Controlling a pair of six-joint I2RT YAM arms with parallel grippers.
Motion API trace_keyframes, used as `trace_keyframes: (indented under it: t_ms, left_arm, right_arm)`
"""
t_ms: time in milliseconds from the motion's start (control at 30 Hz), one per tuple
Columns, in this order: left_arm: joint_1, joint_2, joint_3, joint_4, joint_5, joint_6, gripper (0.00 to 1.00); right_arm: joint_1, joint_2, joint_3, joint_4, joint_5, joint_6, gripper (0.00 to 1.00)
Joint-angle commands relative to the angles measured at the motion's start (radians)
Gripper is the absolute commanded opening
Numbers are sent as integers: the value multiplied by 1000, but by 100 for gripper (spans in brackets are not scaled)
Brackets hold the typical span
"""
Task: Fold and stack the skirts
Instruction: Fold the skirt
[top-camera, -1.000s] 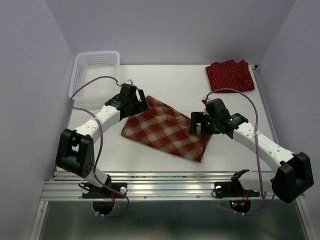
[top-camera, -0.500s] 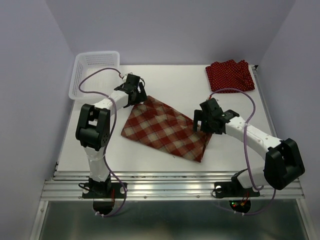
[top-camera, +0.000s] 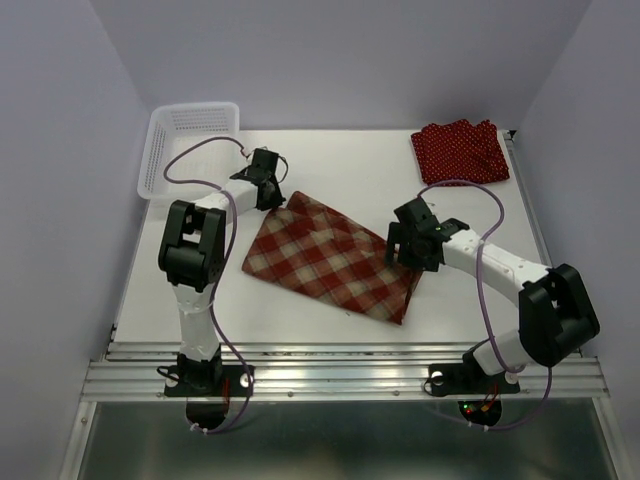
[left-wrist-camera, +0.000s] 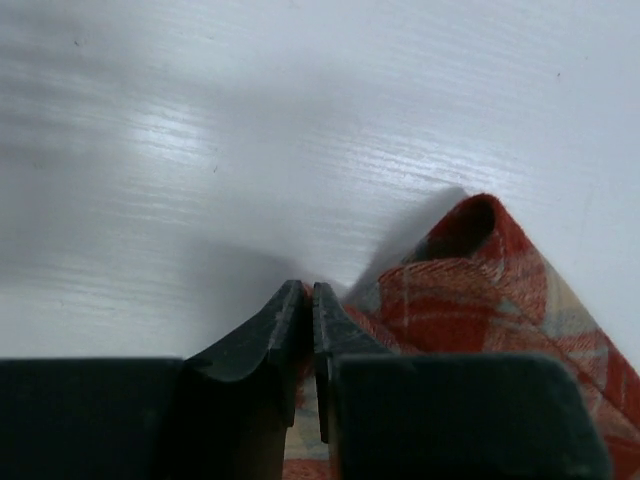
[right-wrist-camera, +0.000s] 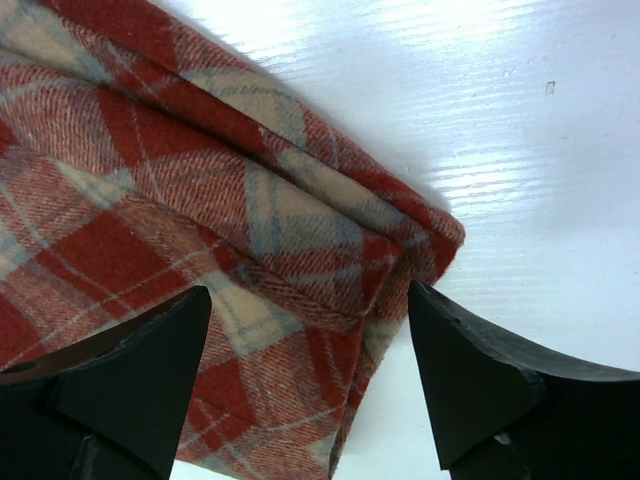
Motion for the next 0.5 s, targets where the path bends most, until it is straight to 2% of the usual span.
trace_keyframes:
  t_ms: [0, 133, 233, 267, 300, 367, 433, 467]
  left_arm:
    - [4, -9, 8, 31, 46, 12, 2]
    - [16, -57, -45, 77, 95, 0, 0]
    - [25, -107, -93, 114, 98, -11, 0]
    - [28, -123, -122, 126, 96, -17, 0]
    - [30, -147, -133, 136, 96, -19, 0]
    - [33, -170, -156, 153, 93, -20, 0]
    - [31, -212, -167, 156, 93, -26, 0]
    - [31, -226, -173, 159, 95, -31, 0]
  right_arm:
    - [-8, 7, 24, 45, 35, 36, 81]
    - [-8, 12, 4, 61, 44, 55, 73]
    - [-8, 3, -9, 69, 50, 61, 59]
    - [-8, -2, -12, 83, 52, 62, 51]
    - [-8, -11, -16, 90, 49, 62, 34]
    - [-8, -20, -20, 104, 44, 59, 21]
    - [-8, -45, -17, 103, 32, 47, 1]
    - [-8, -59, -19, 95, 32, 46, 1]
